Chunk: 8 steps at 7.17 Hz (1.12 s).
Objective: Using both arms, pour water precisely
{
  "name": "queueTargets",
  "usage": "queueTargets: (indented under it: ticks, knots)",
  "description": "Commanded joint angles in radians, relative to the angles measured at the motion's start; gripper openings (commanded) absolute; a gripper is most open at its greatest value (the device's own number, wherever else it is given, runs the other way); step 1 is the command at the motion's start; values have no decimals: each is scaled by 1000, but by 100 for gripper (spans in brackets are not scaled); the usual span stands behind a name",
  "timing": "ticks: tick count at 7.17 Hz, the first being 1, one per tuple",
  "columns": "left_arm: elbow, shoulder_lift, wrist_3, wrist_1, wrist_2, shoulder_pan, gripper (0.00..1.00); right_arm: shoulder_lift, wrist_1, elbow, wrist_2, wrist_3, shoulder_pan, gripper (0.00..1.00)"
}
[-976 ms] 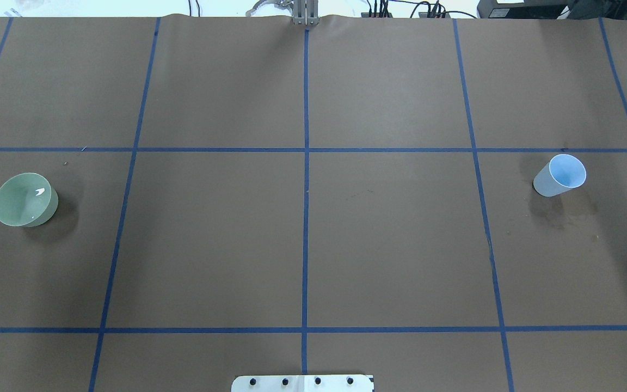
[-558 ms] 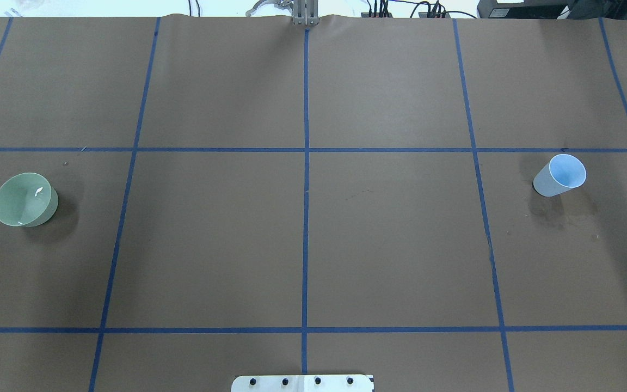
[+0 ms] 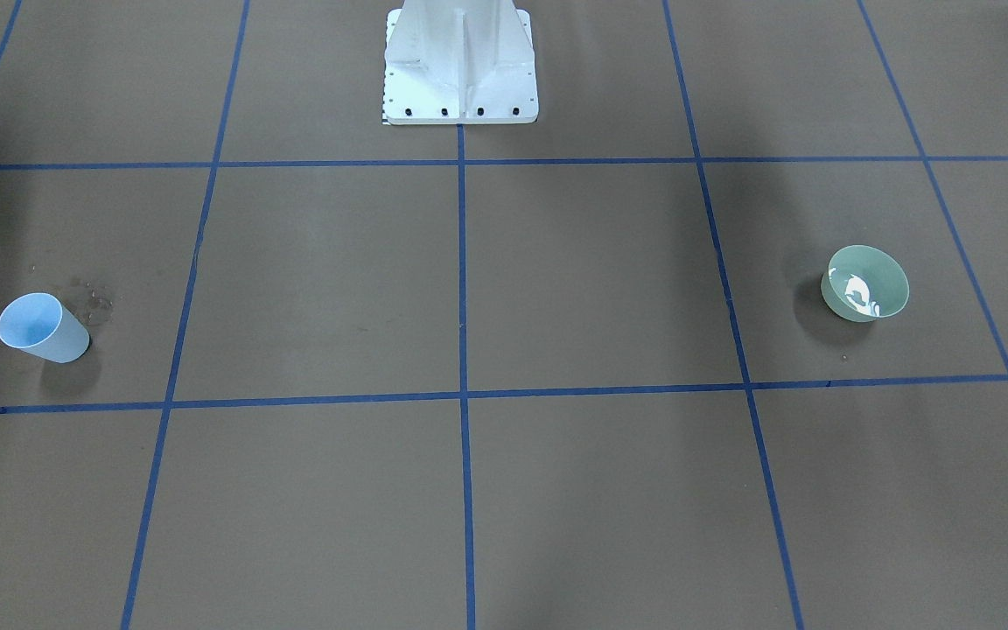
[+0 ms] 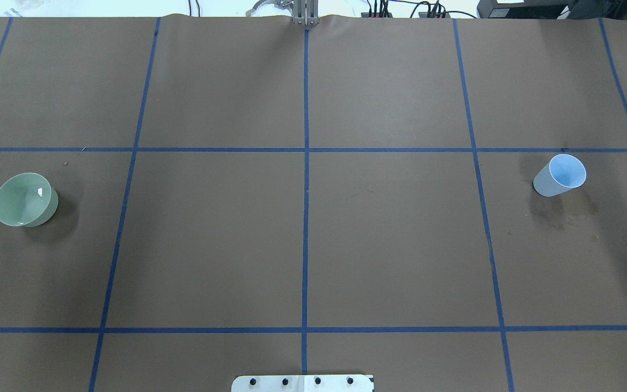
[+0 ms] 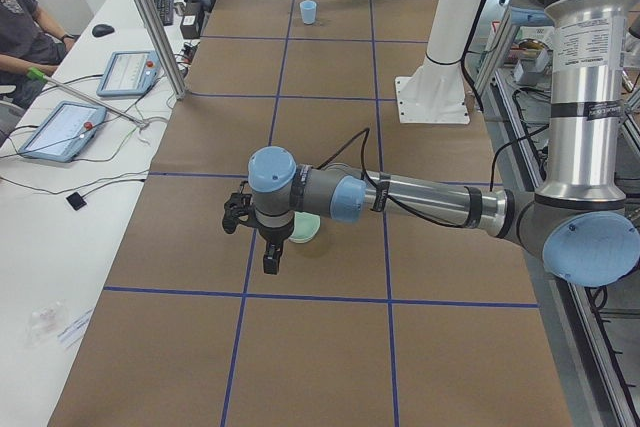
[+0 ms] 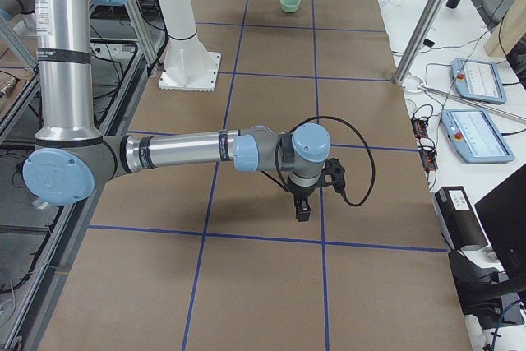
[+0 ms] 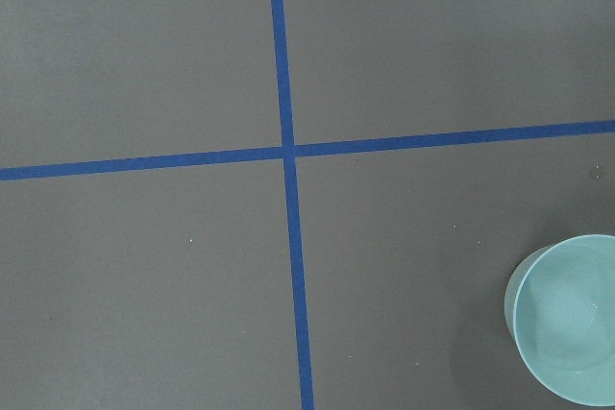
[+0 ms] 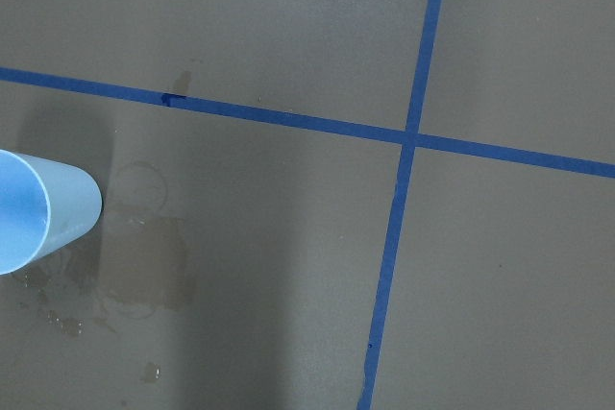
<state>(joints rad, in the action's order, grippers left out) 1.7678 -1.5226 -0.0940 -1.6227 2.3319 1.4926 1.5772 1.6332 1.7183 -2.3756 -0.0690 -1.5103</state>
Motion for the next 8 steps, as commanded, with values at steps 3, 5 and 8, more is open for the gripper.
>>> queueTargets:
  ticks: [3, 5, 8]
  knots:
    - [35, 2, -1, 1, 1, 0, 100, -32, -1, -3, 4, 6, 4, 100]
    - [27, 4, 0, -3, 21, 0, 100, -40, -1, 6, 6, 11, 4, 100]
    - [30, 2, -1, -3, 21, 0, 100, -55, -1, -5, 6, 12, 4, 100]
